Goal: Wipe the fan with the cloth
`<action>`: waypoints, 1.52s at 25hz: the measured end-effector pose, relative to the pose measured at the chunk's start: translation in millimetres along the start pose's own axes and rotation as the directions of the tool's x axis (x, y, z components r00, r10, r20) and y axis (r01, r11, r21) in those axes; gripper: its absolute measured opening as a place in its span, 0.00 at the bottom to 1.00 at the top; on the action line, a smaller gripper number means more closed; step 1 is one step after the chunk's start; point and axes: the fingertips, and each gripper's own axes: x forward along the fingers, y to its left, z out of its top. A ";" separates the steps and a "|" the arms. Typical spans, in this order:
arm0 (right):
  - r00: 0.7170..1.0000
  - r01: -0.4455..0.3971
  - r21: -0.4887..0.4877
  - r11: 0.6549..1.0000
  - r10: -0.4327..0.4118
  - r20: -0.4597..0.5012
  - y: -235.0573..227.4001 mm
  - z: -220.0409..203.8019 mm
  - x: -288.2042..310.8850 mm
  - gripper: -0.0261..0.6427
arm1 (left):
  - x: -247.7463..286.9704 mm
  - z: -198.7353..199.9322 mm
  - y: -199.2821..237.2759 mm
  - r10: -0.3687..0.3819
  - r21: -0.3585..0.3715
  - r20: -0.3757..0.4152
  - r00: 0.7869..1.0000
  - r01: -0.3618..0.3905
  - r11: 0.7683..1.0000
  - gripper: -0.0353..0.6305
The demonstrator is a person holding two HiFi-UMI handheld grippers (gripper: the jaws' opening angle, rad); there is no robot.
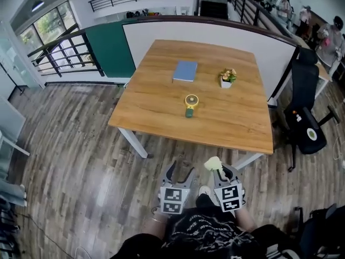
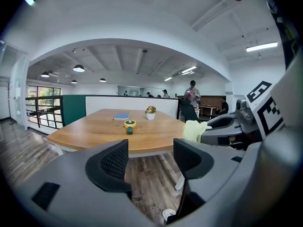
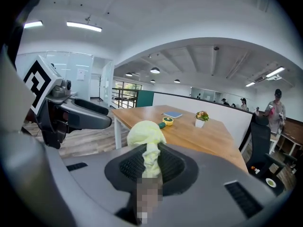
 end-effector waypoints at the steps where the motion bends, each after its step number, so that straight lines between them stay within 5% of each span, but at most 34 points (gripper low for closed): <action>1: 1.000 -0.014 -0.007 1.000 0.014 0.002 -9.0 4.1 8.0 0.14 | 9.4 4.8 2.1 0.016 -0.014 0.001 1.000 -0.016 1.000 0.51; 20: 0.983 -0.184 -0.046 0.982 0.183 -0.018 -145.1 12.5 106.8 0.14 | 174.7 40.0 -13.3 0.159 -0.097 -0.076 0.984 -0.166 0.981 0.51; 29: 0.978 -0.195 -0.054 0.979 0.190 -0.085 -157.0 2.7 135.4 0.14 | 212.1 36.8 7.4 0.145 -0.137 -0.105 0.984 -0.159 0.978 0.51; 38: 0.989 -0.089 0.005 0.996 0.089 -0.114 -187.2 17.9 171.0 0.14 | 267.2 35.3 67.3 0.150 -0.176 -0.178 0.973 -0.182 0.968 0.51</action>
